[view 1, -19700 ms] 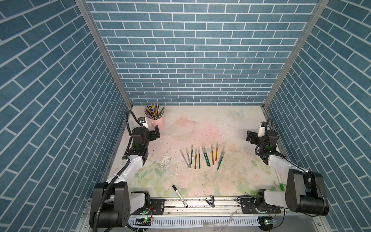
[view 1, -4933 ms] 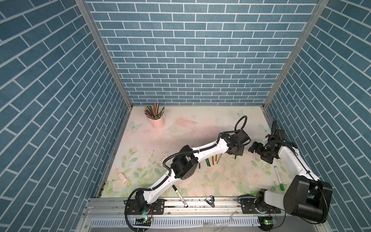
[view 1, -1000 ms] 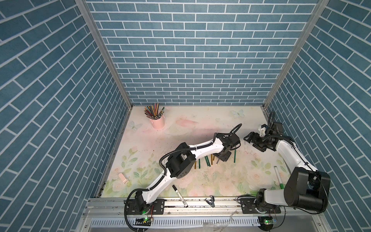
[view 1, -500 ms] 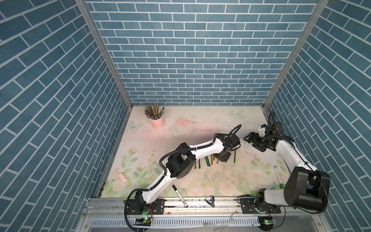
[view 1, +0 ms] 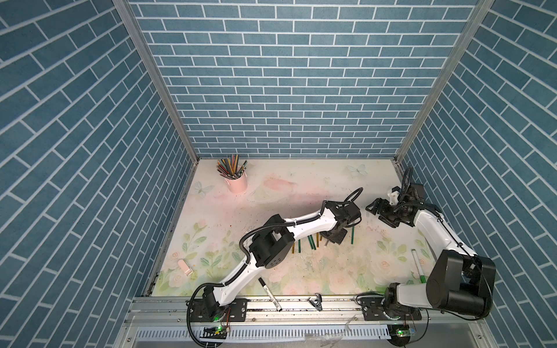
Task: Remove protective caps from carving knives
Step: Pick up the carving knife from the center of the board.
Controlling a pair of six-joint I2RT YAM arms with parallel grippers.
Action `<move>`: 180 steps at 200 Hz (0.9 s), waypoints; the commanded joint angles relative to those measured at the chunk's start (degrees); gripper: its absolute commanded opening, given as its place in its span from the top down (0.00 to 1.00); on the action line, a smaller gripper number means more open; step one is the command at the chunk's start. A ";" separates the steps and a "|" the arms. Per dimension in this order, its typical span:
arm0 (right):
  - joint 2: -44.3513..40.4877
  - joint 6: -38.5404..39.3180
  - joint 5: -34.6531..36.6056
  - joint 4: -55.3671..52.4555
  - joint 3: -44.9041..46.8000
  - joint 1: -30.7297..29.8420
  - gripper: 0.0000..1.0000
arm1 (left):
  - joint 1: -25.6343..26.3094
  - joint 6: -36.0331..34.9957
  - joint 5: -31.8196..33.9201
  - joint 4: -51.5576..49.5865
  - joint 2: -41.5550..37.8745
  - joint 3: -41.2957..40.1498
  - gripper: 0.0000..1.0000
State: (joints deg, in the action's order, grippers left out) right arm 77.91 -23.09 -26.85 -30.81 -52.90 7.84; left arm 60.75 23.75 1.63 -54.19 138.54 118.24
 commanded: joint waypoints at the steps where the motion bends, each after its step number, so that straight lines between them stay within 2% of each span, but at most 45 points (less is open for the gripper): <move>1: 0.58 0.95 -0.75 -0.44 -0.58 0.16 0.23 | 0.30 0.72 -0.12 -1.88 2.24 -1.90 0.85; 58: 0.34 2.06 0.63 -2.29 -1.91 0.16 0.24 | 0.22 0.73 -0.44 -1.46 0.69 -1.89 0.91; 108: -0.04 2.13 -0.25 -3.12 -3.25 0.08 0.26 | -1.31 1.64 -6.38 4.54 -5.39 -6.07 0.93; 147: -0.04 1.02 -1.90 -2.17 -3.22 -0.48 0.28 | -3.15 1.10 -10.43 11.28 -12.65 -12.17 0.93; 180: 0.14 -0.87 -4.57 0.52 -2.82 -2.06 0.30 | -5.35 2.39 -16.41 18.47 -17.18 -18.11 0.93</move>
State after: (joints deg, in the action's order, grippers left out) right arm 77.91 -22.68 -28.29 -31.90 -54.94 7.11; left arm 57.12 24.84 -9.76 -42.37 125.01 103.39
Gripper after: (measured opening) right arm 0.707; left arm 0.099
